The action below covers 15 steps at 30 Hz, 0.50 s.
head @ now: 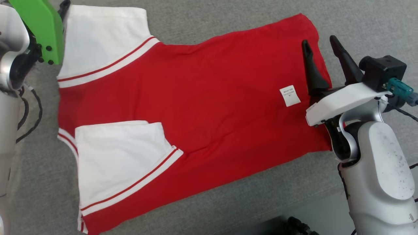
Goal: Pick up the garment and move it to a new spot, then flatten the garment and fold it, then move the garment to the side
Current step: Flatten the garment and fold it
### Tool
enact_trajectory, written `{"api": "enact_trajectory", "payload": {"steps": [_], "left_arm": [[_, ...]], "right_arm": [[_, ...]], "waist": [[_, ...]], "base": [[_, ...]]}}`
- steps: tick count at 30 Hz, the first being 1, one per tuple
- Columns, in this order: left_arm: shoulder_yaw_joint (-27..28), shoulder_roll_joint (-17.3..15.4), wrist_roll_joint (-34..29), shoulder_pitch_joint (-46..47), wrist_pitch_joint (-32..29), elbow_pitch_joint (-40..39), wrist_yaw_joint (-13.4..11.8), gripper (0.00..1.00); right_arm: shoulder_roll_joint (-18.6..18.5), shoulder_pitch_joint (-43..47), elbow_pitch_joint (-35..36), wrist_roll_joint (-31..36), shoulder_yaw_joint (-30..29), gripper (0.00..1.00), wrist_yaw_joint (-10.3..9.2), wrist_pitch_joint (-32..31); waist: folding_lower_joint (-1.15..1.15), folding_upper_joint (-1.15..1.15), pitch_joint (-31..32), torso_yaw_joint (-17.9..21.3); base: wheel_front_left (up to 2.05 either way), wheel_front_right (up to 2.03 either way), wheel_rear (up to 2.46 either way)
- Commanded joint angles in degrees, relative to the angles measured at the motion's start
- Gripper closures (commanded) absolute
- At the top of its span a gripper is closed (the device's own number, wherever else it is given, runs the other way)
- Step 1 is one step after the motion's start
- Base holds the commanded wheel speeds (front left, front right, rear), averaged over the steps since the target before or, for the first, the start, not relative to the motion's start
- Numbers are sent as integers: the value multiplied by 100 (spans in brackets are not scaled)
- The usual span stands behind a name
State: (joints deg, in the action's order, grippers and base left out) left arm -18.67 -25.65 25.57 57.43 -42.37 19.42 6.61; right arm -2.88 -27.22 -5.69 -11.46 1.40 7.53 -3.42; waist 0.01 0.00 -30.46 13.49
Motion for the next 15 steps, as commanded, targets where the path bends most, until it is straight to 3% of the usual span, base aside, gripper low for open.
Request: {"api": "enact_trajectory", "payload": {"steps": [1, 14, 15], "left_arm": [[12, -88, 95, 121, -112, 81, 28, 0], [145, -413, 375, -144, -874, 310, -213, 0], [157, -418, 401, -166, -891, 306, -238, 4]], "right_arm": [[-2, -128, -55, 1, 44, 0, -9, 66], [-2, -430, -309, 43, 27, 0, -9, 247], [-2, -461, -315, 61, 27, 0, -9, 235]], "waist": [[-1, 0, -486, 521], [-1, 0, -573, 700], [-1, 0, -570, 686]], "base": [[0, 0, 0], [0, 0, 0], [0, 0, 0]]}}
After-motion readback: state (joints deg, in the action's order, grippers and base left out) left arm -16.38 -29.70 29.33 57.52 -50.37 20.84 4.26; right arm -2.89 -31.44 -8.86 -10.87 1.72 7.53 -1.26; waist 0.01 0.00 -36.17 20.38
